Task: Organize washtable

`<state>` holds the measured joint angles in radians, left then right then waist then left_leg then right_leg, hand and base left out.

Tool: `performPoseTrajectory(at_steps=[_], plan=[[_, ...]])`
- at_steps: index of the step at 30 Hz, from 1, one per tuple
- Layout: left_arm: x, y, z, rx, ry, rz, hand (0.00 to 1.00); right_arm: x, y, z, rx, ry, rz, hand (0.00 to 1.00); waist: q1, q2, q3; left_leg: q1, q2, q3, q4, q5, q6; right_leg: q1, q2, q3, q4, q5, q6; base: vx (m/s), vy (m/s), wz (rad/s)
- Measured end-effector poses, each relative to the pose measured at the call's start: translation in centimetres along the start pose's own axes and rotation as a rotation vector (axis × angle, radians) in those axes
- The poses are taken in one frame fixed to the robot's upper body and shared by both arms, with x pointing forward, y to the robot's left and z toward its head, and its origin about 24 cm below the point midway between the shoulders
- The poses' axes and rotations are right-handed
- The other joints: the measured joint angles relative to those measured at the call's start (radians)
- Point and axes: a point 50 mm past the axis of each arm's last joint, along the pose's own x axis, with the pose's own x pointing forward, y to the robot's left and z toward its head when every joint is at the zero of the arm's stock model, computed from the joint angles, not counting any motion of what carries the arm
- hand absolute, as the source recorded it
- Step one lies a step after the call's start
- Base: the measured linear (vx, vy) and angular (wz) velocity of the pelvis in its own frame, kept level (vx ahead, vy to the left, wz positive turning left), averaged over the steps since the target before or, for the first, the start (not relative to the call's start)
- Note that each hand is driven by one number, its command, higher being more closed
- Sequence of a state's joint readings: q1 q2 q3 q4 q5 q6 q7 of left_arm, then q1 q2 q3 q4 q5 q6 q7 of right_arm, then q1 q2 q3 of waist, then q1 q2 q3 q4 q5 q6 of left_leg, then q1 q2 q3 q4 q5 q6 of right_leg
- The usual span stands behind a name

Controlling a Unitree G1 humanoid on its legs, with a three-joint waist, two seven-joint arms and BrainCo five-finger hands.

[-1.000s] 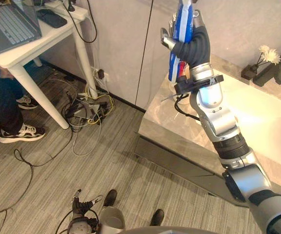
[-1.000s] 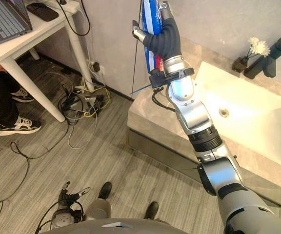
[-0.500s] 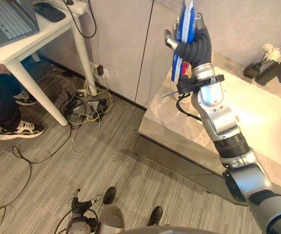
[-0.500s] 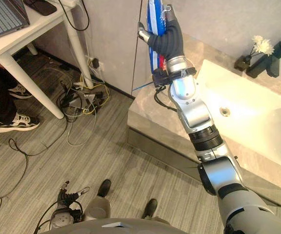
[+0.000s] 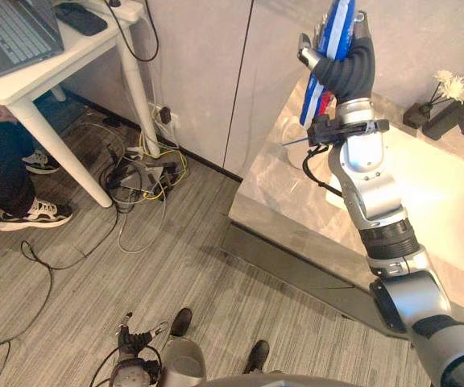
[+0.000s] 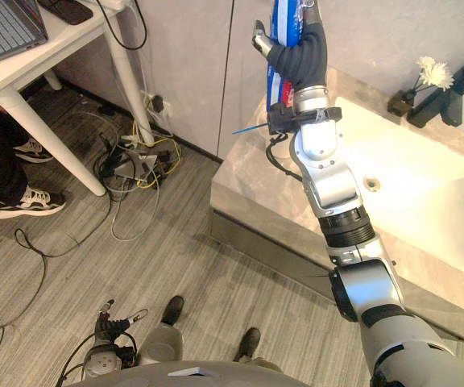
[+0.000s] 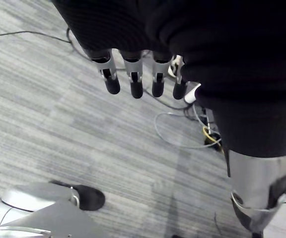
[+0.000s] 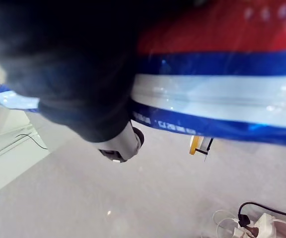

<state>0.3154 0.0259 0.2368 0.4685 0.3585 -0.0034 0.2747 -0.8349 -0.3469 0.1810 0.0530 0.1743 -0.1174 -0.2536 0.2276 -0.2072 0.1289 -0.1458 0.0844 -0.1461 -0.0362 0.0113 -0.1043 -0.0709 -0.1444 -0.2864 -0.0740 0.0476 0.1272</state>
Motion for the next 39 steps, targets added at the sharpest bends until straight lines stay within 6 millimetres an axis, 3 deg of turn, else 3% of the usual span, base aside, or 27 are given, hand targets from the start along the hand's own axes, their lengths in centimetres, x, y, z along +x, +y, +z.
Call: performPoseTrajectory(at_steps=[6, 32, 39], plan=[[0.0, 0.0, 0.0, 0.0, 0.001, 0.0, 0.0, -0.3, -0.5, -1.2, -0.015, 0.06, -0.02, 1.0, 0.0, 0.001, 0.001, -0.001, 0.0, -0.001, 0.0, 0.0, 0.0, 0.0, 0.0, 0.0, 0.0, 0.0, 0.0, 0.0, 0.0, 0.0], [0.0, 0.0, -0.1, -0.028, 0.013, 0.01, 0.0, -1.2, -1.3, -2.2, -0.023, 0.106, -0.054, 1.0, 0.0, 0.004, 0.004, -0.004, 0.0, 0.001, 0.0, 0.0, 0.0, -0.005, 0.0, 0.001, 0.001, 0.0, 0.0, 0.0, 0.0, 0.0], [0.0, 0.0, -0.2, -0.03, 0.016, 0.016, 0.0, -1.3, -2.3, -3.1, -0.038, 0.157, -0.099, 1.0, 0.0, 0.002, 0.005, -0.007, 0.0, 0.0, 0.0, 0.0, 0.0, -0.007, 0.0, 0.001, 0.001, 0.0, 0.0, 0.0, 0.0, 0.0]])
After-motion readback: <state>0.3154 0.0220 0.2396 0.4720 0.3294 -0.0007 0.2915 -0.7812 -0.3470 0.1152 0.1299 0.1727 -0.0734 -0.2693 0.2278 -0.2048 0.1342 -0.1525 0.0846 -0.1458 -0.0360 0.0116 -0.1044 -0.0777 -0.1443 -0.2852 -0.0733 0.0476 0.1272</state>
